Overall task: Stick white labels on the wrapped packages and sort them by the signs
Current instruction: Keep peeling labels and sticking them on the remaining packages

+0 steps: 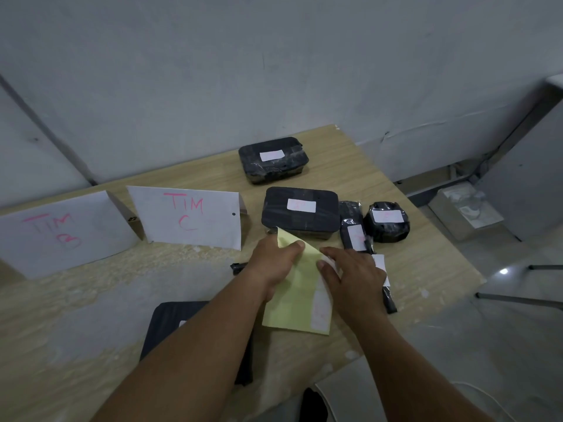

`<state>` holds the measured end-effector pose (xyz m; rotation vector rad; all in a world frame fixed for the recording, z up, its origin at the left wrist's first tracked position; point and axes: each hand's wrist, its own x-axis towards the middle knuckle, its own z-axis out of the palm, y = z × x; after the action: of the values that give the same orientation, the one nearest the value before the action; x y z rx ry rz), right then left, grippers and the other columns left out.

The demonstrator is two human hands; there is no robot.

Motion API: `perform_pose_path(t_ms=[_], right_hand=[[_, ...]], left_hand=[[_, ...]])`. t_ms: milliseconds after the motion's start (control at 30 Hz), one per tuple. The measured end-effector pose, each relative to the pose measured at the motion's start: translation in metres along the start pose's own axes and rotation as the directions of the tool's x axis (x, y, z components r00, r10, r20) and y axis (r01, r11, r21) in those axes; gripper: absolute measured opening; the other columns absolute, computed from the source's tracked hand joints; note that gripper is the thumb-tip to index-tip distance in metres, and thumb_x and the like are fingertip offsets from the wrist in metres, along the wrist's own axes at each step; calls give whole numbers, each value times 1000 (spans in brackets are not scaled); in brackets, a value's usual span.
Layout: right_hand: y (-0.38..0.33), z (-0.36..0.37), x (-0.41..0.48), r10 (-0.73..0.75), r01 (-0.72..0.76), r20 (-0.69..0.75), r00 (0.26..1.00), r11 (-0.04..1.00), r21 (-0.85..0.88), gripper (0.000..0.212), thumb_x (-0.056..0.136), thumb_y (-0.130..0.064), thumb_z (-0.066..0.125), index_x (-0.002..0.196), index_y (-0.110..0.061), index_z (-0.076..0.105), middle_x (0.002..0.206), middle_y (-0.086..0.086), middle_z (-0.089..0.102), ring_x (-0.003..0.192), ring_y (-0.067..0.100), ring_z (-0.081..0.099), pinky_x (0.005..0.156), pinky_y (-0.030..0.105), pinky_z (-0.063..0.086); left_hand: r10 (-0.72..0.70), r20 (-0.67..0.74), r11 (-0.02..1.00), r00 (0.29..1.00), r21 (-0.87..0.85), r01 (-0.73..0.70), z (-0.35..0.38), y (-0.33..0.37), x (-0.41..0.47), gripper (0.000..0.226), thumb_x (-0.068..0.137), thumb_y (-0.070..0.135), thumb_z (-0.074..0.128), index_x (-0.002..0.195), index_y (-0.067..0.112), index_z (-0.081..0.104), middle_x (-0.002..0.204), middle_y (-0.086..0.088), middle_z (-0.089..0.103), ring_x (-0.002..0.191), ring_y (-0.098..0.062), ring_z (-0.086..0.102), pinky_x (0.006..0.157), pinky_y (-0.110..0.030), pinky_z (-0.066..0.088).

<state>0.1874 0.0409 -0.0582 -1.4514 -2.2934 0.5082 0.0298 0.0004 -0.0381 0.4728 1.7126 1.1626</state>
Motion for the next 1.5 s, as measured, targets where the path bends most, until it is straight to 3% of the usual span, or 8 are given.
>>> perform_pose_path(t_ms=[67,200,400,633,900,1067,1367,1500], right_hand=[[0,0,1,29,-29,24,999,1000,12,25,91,-45,58,114,-37,64,107,-9,67,106,20,54,85,39,32],[0,0,2,70,-71,57,996,997,13,19,91,-46,56,106,-36,62,98,-11,67,100,16,56,84,37,31],[0,-4,4,176,-193,122,977,971,142,12,87,-40,65,83,-35,55,86,-15,60,90,13,57,77,35,38],[-1,-7,6,207,-218,117,971,972,91,11,86,-43,65,83,-36,57,80,-16,59,91,10,56,81,35,38],[-1,-6,2,117,-117,-7,993,992,-41,9,87,-43,62,93,-36,59,99,-15,57,104,15,48,81,34,22],[4,-8,3,136,-136,89,987,991,-2,29,89,-44,58,118,-40,56,97,-17,54,106,12,46,88,38,28],[4,-5,-2,94,-83,108,990,991,-109,8,95,-41,47,97,-38,54,106,-12,49,106,14,44,86,38,29],[10,-6,-9,-22,13,75,997,993,121,4,96,-27,52,93,-28,55,100,-9,51,98,16,44,83,34,34]], left_hand=[[98,-59,991,993,96,-92,2,-1,-1,23,91,29,67,110,28,56,109,4,65,93,-13,63,72,-30,51],[219,-33,949,975,241,-205,3,-2,-1,83,90,24,69,153,37,16,147,3,44,129,-20,47,108,-42,41],[275,65,850,959,450,-274,5,-2,-2,102,92,28,67,150,46,-14,159,-5,29,143,-23,31,112,-38,31],[253,29,872,967,426,-241,5,-6,1,100,92,26,66,152,41,-13,160,-3,27,144,-21,29,113,-36,29],[134,-68,951,989,290,-109,1,-8,7,95,92,21,65,156,28,-5,162,0,23,145,-20,27,107,-28,30],[124,-83,940,989,328,-90,2,-6,7,94,92,22,65,157,26,-3,161,0,24,145,-21,27,100,-24,25],[70,-122,919,990,394,-17,5,-8,5,90,93,21,63,157,27,0,158,-4,30,141,-27,34,111,-37,35],[66,-172,882,983,470,23,7,-11,3,84,93,18,60,157,25,6,150,-7,41,133,-28,44,100,-36,41]])
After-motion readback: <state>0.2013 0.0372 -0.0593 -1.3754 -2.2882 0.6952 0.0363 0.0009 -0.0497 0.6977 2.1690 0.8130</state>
